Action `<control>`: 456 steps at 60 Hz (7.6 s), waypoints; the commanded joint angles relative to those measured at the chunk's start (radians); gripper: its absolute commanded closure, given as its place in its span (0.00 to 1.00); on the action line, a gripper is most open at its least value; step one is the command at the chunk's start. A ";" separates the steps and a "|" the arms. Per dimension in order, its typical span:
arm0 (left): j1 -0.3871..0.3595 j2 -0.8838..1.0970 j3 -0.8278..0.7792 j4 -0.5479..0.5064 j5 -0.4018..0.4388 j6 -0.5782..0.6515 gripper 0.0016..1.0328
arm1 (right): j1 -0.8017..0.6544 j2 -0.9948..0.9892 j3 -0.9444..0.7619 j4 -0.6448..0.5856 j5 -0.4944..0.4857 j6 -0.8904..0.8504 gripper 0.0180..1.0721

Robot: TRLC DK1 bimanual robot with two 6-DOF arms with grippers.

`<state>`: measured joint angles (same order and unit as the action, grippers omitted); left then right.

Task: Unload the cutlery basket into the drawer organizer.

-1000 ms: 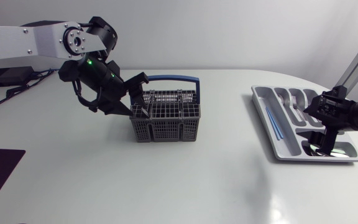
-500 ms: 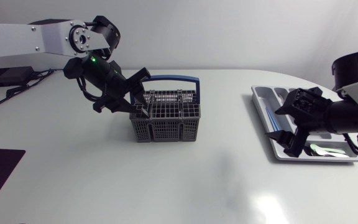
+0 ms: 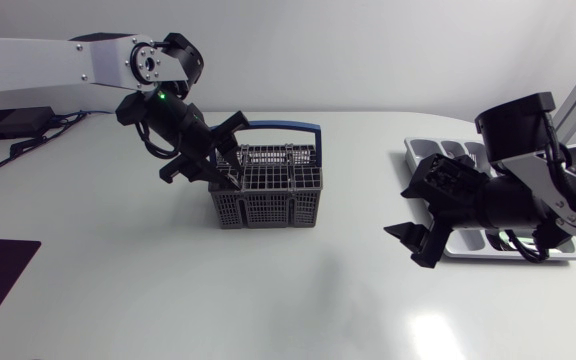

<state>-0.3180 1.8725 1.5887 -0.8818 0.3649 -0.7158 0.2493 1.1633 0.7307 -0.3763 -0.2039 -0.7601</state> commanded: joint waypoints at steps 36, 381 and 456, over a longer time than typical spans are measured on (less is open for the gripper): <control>-0.013 0.060 0.040 -0.023 0.026 -0.022 0.86 | 0.111 0.070 -0.059 0.077 0.043 0.097 0.14; 0.145 -0.395 -0.249 0.035 -0.007 0.297 0.05 | -0.076 0.029 0.184 -0.236 -0.170 -0.154 0.95; 0.221 -0.575 -0.515 0.058 -0.196 0.641 0.04 | -0.890 0.644 0.431 -0.279 0.000 -1.056 0.95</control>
<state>-0.0879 1.3251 1.1034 -0.8322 0.1772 -0.1024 -0.6308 1.7706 1.1465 -0.6796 -0.2241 -1.7649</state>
